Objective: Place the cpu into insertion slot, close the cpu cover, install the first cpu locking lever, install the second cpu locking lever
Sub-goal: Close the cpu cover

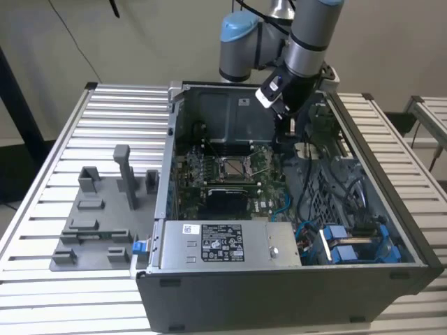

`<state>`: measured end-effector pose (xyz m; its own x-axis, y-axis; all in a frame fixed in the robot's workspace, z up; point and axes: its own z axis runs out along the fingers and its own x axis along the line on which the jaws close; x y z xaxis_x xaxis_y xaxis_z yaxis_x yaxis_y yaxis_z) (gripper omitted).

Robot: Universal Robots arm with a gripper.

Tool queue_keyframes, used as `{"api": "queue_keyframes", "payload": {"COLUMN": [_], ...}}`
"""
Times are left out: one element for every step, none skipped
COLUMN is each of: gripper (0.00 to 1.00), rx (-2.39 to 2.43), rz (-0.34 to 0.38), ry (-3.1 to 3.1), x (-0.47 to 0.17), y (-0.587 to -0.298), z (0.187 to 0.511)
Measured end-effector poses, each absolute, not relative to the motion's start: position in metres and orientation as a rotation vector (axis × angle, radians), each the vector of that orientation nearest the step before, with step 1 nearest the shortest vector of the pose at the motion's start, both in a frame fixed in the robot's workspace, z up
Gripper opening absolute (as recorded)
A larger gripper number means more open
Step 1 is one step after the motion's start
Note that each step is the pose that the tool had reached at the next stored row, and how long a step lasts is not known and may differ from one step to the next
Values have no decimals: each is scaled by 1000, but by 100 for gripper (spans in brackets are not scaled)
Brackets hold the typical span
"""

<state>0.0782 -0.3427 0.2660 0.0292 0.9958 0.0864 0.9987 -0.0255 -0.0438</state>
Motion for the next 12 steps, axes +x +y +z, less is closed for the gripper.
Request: {"api": "queue_keyframes", "payload": {"gripper": [11,11,11,11,11,11,11,11,11,11,11,11], "rx": [-2183,-2180,-2178,-2176,-2174,-2171,-2169,-2168,-2166,-2165,-2163,-2162], "rz": [-48,-47,-47,-47,-48,-49,-50,-52,-53,-55,-57,-59], "ry": [-2129,-2132,-2134,-2136,-2138,-2139,-2140,-2140,-2140,-2140,-2139,-2139], "x": [80,83,85,88,90,92,93,94,95,95,95,95], "y": [-343,-343,-343,-343,-343,-343,-343,-343,-342,-341,-339,-338], "z": [265,264,263,263,262,261,260,259,258,257,256,255]}}
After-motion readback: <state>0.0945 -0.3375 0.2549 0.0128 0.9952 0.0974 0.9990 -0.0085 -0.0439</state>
